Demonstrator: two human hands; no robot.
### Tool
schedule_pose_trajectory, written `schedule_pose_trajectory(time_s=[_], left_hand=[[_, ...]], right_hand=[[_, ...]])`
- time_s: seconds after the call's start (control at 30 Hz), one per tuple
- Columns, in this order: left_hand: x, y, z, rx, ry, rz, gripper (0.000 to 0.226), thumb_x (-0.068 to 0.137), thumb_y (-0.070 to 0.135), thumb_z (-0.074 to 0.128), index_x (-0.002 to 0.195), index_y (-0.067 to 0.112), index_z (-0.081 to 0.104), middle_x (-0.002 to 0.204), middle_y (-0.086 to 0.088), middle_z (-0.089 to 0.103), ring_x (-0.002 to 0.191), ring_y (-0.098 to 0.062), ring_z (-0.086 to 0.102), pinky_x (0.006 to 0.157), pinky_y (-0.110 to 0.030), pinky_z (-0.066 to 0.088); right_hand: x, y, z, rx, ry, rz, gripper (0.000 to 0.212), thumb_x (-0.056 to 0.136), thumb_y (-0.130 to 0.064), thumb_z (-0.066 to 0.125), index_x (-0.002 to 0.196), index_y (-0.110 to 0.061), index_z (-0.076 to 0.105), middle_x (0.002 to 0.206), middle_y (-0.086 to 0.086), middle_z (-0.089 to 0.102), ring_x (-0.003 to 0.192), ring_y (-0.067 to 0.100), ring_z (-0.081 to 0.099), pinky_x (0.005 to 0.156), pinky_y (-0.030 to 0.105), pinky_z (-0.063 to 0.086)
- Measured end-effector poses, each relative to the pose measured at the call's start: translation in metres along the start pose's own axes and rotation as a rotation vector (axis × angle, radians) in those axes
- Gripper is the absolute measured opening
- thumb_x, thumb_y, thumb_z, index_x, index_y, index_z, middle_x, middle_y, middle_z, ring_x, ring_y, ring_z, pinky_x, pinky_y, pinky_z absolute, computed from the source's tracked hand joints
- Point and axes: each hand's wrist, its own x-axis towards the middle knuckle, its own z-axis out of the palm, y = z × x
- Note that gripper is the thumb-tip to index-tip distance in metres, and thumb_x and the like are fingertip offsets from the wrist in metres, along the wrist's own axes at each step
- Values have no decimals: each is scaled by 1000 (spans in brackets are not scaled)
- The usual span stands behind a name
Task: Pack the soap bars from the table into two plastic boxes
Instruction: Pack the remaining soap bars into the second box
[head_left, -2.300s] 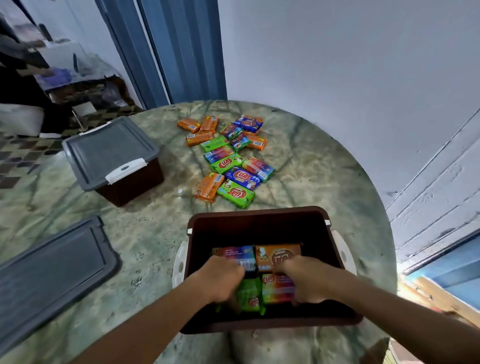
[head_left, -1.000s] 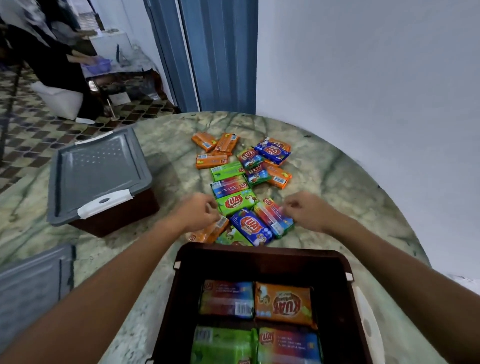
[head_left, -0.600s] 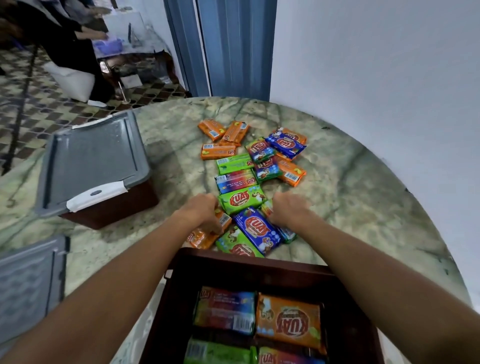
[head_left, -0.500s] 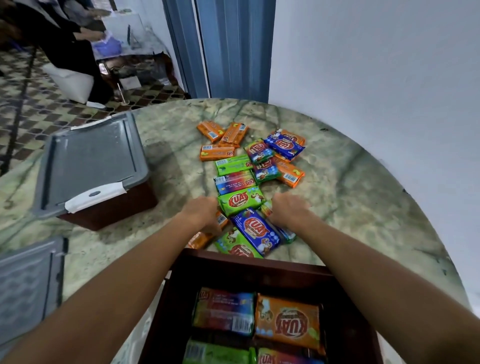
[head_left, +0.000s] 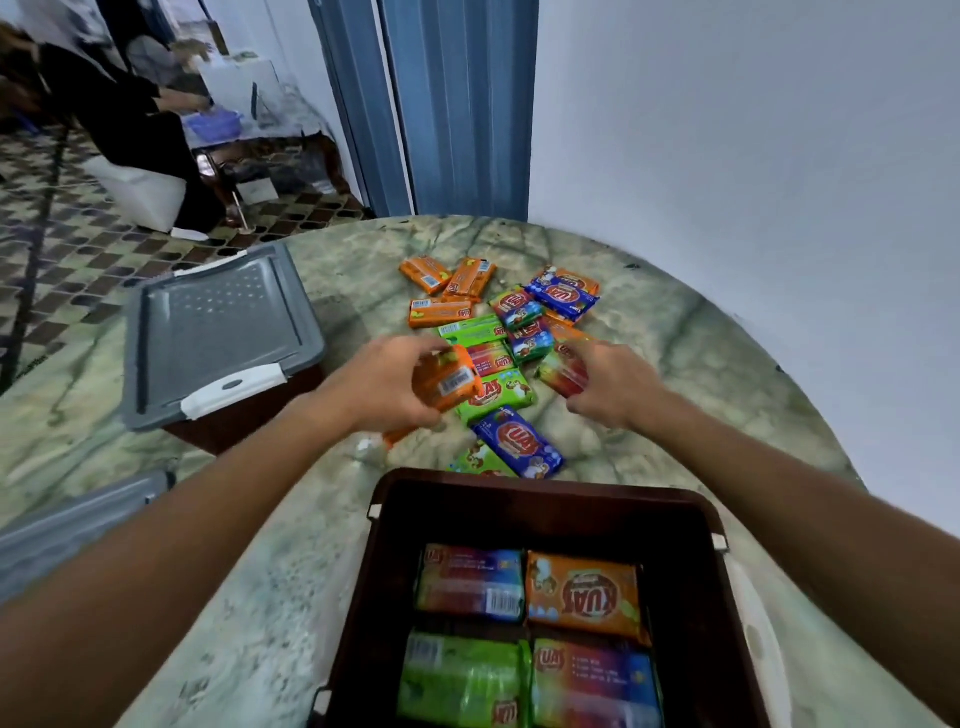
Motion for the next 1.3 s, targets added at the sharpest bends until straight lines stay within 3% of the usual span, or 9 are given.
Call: schedule_pose_trajectory(time_s=[0.1, 0.2, 0.33, 0.57, 0.73, 0.87, 1.07, 1.17, 1.3], left_hand=[[-40, 37, -20, 2, -34, 206, 85, 62, 37, 82, 138, 20, 48, 120, 3, 58, 108, -15, 56, 89, -21, 42], [-93, 61, 8, 22, -95, 352, 68, 64, 40, 76, 127, 22, 56, 115, 5, 61, 103, -14, 56, 90, -25, 46], [-118, 63, 81, 166, -300, 334, 51, 71, 40, 69, 118, 25, 55, 109, 0, 58, 100, -20, 56, 86, -36, 51], [-105, 60, 108, 359, -334, 298, 46, 85, 31, 60, 128, 18, 51, 123, -7, 53, 115, -27, 50, 91, -41, 49], [-109, 65, 54, -63, -61, 408, 36, 79, 32, 56, 112, 22, 67, 98, 7, 68, 79, -3, 59, 74, -21, 49], [-61, 48, 18, -27, 165, 430, 27, 81, 18, 58, 105, 17, 71, 90, 7, 70, 74, -6, 59, 70, -22, 50], [31, 16, 42, 480, -306, 437, 46, 81, 27, 66, 126, 28, 59, 121, 2, 62, 108, -18, 58, 85, -34, 50], [55, 8, 73, 508, -437, 495, 55, 75, 40, 72, 126, 23, 60, 121, -2, 62, 108, -22, 57, 85, -36, 49], [60, -2, 96, 431, -443, 559, 58, 72, 53, 72, 119, 19, 65, 121, -3, 58, 109, -22, 54, 85, -36, 50]], right_hand=[[-60, -26, -53, 204, 14, -113, 73, 71, -21, 75, 138, -20, 47, 108, 6, 64, 97, 26, 62, 80, 31, 50], [-141, -41, -68, 301, -228, -136, 77, 66, -22, 79, 136, -30, 50, 109, -5, 66, 92, 15, 65, 84, 29, 51], [-188, -48, -6, -83, -382, -206, 66, 71, -27, 67, 134, -31, 46, 123, -4, 60, 111, 20, 56, 89, 34, 49], [-175, -45, 50, -323, -308, -219, 56, 82, -18, 58, 136, -20, 45, 138, 6, 46, 122, 29, 45, 94, 42, 45], [-175, -53, 8, 198, -103, -175, 26, 80, -20, 45, 98, -22, 65, 104, 0, 65, 95, 21, 60, 80, 36, 50], [-127, -55, -39, 567, 131, -131, 23, 77, -10, 40, 69, -11, 61, 69, 5, 64, 65, 17, 57, 65, 36, 48], [-10, -46, -1, 313, -176, -51, 24, 91, -21, 51, 113, -16, 59, 112, 9, 64, 97, 25, 61, 85, 42, 51], [23, -45, 35, 23, -470, -158, 57, 89, -17, 55, 142, -22, 38, 136, 13, 47, 115, 34, 53, 84, 36, 46], [33, -42, 66, -267, -607, -246, 54, 96, -29, 44, 148, -24, 27, 157, 13, 10, 123, 39, 46, 88, 41, 45]])
